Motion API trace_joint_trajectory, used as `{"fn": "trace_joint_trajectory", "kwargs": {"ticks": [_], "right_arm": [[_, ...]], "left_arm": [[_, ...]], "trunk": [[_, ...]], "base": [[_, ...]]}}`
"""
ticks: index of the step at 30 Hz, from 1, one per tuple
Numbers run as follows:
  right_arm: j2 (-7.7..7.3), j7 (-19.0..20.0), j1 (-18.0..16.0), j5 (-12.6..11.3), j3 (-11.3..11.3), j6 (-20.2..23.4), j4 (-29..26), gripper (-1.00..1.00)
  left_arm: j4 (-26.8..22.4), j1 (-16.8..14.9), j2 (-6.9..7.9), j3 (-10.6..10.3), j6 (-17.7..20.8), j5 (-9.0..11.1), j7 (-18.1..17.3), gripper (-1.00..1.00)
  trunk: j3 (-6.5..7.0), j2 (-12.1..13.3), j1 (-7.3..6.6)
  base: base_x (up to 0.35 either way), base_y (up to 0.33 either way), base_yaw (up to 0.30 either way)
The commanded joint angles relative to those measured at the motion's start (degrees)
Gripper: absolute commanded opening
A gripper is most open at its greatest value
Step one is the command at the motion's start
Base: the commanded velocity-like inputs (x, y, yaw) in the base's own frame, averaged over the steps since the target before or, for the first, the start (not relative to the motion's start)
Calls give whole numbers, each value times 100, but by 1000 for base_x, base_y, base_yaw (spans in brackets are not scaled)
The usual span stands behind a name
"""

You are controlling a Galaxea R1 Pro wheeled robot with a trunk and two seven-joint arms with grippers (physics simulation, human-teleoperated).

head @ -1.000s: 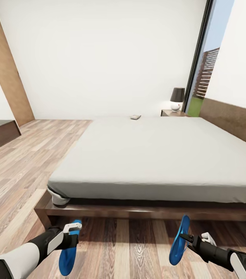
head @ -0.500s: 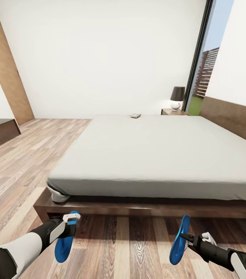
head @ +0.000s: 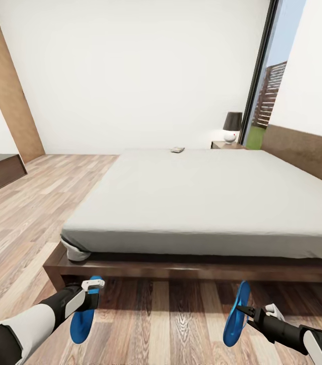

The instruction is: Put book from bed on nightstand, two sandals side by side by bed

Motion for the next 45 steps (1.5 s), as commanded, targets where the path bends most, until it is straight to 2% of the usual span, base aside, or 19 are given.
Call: {"fn": "trace_joint_trajectory", "kwargs": {"ticks": [1,4,7,45], "right_arm": [[-40,15,-4,-19,-17,39,-1,-100],[-98,15,-4,-19,-18,39,-1,-100],[-116,15,-4,-20,-15,39,-1,-100],[-120,15,-4,-19,-20,39,-1,-100]], "left_arm": [[-22,-1,4,-36,28,58,42,-100],[-22,-1,4,-36,28,58,40,-100],[-22,-1,3,-36,28,58,39,-100],[-22,-1,12,-36,28,61,39,-100]], "trunk": [[-24,-44,21],[-78,-164,87],[-144,-168,95],[-986,-219,193]], "base": [[0,0,0],[0,0,0],[0,0,0],[0,0,0]]}}
